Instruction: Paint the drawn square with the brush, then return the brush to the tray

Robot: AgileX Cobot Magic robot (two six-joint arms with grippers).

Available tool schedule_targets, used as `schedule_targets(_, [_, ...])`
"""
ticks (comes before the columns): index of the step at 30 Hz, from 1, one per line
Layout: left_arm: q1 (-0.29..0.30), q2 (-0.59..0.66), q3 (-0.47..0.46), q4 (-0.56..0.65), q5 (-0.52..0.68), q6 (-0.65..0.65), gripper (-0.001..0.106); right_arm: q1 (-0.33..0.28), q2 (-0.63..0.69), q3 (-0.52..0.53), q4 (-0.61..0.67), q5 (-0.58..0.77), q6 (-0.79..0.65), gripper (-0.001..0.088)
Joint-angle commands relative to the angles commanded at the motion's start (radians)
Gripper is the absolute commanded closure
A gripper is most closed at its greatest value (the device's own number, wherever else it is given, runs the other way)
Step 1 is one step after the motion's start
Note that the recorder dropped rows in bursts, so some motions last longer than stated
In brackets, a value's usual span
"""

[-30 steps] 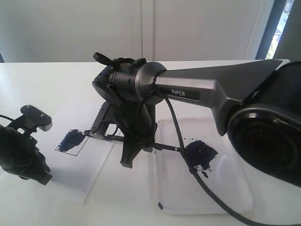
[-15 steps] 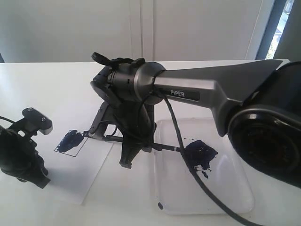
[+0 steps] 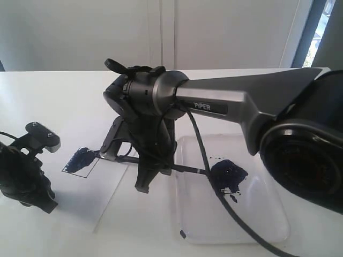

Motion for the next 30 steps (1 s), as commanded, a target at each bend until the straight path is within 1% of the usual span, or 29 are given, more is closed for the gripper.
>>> schedule_targets(11, [0.000,0.000,0.000,0.004,-0.002,-0.019,0.071,0.030,0.000,0.000,0.029,0.000,-0.004,0.0868])
schedule_targets(15, [0.000,0.000,0.000,0.004,-0.004,-0.019,0.071,0.045,-0.008,0.035,0.032,0.000,-0.004,0.0868])
schedule_targets(20, [0.000,0.000,0.000,0.011,-0.004,-0.019,0.071,0.047,-0.017,0.080,0.027,0.000,0.004,0.0868])
schedule_targets(30, [0.000,0.000,0.000,0.011,-0.004,-0.021,0.071,0.047,-0.059,0.080,0.037,0.000,0.000,0.0868])
